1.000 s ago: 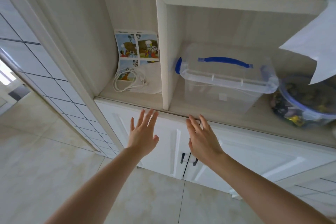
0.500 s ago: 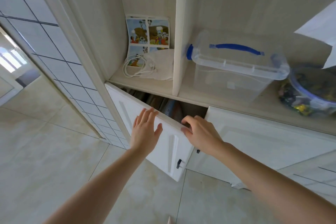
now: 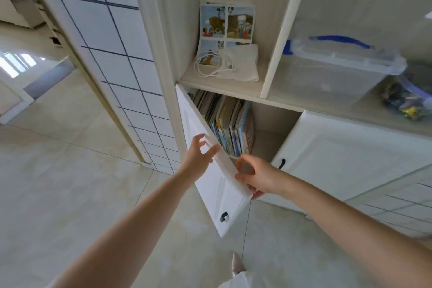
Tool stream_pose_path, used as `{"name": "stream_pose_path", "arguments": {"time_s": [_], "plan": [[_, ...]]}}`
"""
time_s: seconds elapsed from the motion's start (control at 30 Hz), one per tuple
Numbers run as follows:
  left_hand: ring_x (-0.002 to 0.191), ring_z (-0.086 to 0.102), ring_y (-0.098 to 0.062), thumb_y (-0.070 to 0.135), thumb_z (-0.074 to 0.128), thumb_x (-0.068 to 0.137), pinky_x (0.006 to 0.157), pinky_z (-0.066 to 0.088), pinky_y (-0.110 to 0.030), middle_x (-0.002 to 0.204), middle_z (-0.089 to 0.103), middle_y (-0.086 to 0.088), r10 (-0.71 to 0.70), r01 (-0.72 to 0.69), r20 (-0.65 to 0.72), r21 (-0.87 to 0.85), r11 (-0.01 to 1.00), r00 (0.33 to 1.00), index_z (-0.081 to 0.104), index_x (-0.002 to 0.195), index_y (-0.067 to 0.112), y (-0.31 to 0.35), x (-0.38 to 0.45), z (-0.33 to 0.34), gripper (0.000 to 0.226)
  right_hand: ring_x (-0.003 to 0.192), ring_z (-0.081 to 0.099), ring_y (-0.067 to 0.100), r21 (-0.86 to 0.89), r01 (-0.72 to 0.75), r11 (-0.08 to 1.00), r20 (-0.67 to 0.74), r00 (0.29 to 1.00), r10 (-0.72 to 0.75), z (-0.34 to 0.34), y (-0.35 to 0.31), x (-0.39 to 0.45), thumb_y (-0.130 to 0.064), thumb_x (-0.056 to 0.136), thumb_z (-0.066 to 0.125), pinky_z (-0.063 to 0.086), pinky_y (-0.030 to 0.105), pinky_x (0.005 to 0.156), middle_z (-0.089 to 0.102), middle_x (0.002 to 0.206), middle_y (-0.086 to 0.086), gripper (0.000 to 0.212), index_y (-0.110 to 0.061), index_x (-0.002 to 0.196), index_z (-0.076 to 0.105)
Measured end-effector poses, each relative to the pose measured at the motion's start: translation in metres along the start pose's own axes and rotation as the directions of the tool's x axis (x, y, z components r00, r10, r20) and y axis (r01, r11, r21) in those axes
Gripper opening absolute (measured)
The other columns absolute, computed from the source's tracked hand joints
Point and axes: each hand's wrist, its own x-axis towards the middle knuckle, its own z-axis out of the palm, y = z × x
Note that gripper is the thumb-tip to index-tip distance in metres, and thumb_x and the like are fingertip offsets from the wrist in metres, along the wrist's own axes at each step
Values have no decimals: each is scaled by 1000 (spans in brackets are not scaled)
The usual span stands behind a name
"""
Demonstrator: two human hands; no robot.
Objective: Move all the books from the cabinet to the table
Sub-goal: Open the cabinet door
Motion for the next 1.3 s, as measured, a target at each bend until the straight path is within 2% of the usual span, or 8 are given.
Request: {"name": "stream_pose_path", "arguments": {"time_s": [0.2, 0.4, 0.53, 0.73, 0.87, 1.0, 1.07, 1.3], "plan": [[88, 70, -26, 33, 63, 92, 73, 59, -37, 141, 49, -8, -10, 9, 50, 12, 1000, 999, 35, 142, 22, -17, -19, -64, 59, 82, 62, 17, 19, -71, 997, 17, 997, 71, 84, -43, 3, -35, 90, 62, 57, 33, 74, 60, 102, 0, 26, -24, 110, 49], [90, 70, -23, 22, 61, 94, 68, 61, -34, 116, 67, -5, -42, 36, 98, 64, 997, 994, 46, 139, 20, -29, -29, -133, 47, 105, 64, 27, 335, -219, 917, 157, 972, 175, 166, -85, 19, -47, 92, 54, 53, 41, 90, 49, 141, 5, 67, -26, 147, 22], [91, 67, -23, 18, 62, 94, 59, 61, -28, 113, 67, -8, -116, 108, 102, 82, 991, 988, 55, 129, 19, -30, -28, -172, 36, 103, 67, 28, 439, -207, 874, 176, 974, 142, 205, -119, 39, -40, 96, 50, 50, 45, 94, 52, 137, 8, 60, -23, 146, 22], [91, 67, -29, 8, 65, 90, 80, 58, -46, 108, 69, -16, -92, 88, 36, 90, 992, 995, 64, 119, 7, -42, -22, -211, 29, 98, 69, 28, 533, -232, 814, 181, 971, 158, 234, -156, 65, -36, 96, 51, 55, 37, 78, 54, 124, 9, 54, -20, 141, 25], [100, 68, -33, 12, 65, 89, 84, 56, -41, 110, 71, -15, -50, 51, -10, 192, 980, 999, 66, 119, 7, -44, -20, -222, 30, 74, 66, 23, 587, -231, 776, 181, 972, 153, 243, -167, 76, -32, 95, 56, 56, 33, 73, 51, 92, 2, 57, -16, 141, 26], [98, 67, -31, 11, 60, 92, 77, 52, -33, 110, 70, -14, -16, 15, 4, 280, 960, 1000, 65, 121, 7, -43, -17, -231, 29, 95, 64, 28, 579, -220, 785, 211, 971, 117, 240, -169, 85, -28, 93, 59, 54, 33, 79, 51, 119, 11, 66, -11, 146, 24], [100, 66, -31, 11, 59, 92, 82, 53, -37, 110, 70, -15, 16, -13, -5, 346, 938, 1000, 66, 119, 8, -45, -13, -236, 28, 105, 62, 31, 567, -219, 794, 227, 968, 105, 232, -165, 89, -26, 93, 60, 54, 37, 86, 47, 131, 16, 69, -9, 148, 21], [100, 62, -26, 16, 64, 91, 89, 49, -35, 104, 64, -5, 1, -5, 8, 521, 854, 1000, 64, 119, 13, -37, 1, -245, 28, 105, 64, 29, 507, -185, 842, 149, 981, 126, 189, -138, 101, -19, 90, 62, 55, 38, 86, 56, 120, 12, 52, -10, 137, 40]]}}
